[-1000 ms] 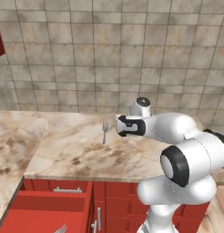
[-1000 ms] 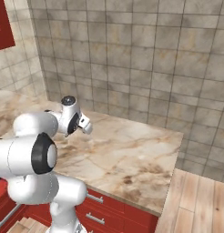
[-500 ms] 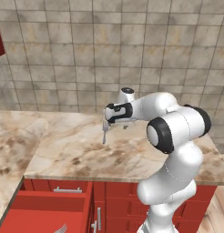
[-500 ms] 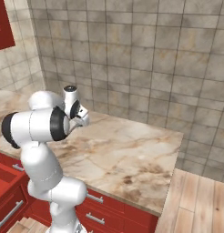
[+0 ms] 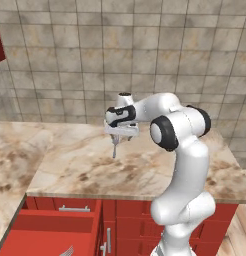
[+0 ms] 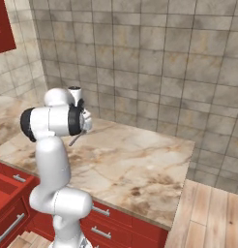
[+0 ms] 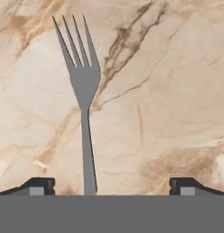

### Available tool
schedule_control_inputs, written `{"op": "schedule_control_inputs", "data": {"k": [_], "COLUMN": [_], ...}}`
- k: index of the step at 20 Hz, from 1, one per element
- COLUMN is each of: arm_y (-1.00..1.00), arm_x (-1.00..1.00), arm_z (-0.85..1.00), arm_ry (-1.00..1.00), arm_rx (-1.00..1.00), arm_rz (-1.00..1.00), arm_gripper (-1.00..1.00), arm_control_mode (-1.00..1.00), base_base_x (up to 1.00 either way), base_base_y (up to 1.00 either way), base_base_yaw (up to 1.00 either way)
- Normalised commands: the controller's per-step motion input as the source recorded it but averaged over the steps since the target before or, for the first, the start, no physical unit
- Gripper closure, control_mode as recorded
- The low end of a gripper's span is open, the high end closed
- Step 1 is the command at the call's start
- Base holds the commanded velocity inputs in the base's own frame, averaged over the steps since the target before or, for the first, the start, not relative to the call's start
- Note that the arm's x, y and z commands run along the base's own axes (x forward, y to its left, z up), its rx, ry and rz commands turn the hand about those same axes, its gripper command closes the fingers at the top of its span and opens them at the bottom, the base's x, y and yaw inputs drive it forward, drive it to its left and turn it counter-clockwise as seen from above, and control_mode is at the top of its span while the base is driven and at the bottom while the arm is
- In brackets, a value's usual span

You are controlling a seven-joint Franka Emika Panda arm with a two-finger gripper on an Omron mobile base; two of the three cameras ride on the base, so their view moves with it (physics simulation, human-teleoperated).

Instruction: Organize the utensils by type. Pick up the wooden spoons from the counter and place them in the open cabinet. Then pick up the metallic utensils from the counter and place them in the open drawer.

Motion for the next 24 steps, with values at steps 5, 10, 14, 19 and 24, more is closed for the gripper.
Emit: {"op": "schedule_control_inputs", "data": {"k": [5,10,14,19,24], "arm_y": [0.26,0.12,0.0,-0.01,0.0], "arm_x": [0.37,0.26,0.1,0.13,0.0], "arm_z": [-0.35,-0.33,-0.3,-0.19,-0.23], "arm_ry": [0.16,0.15,0.17,0.06,0.01], "arm_rx": [-0.07,-0.06,-0.05,-0.02,-0.01], "arm_rz": [0.0,-0.03,-0.11,-0.08,-0.11], "arm_gripper": [-1.0,-1.0,-1.0,-1.0,-1.0], "arm_control_mode": [-1.0,-1.0,-1.0,-1.0,-1.0], "base_base_x": [0.0,0.0,0.0,0.0,0.0], "base_base_y": [0.0,0.0,0.0,0.0,0.0], "base_base_yaw": [0.0,0.0,0.0,0.0,0.0]}}
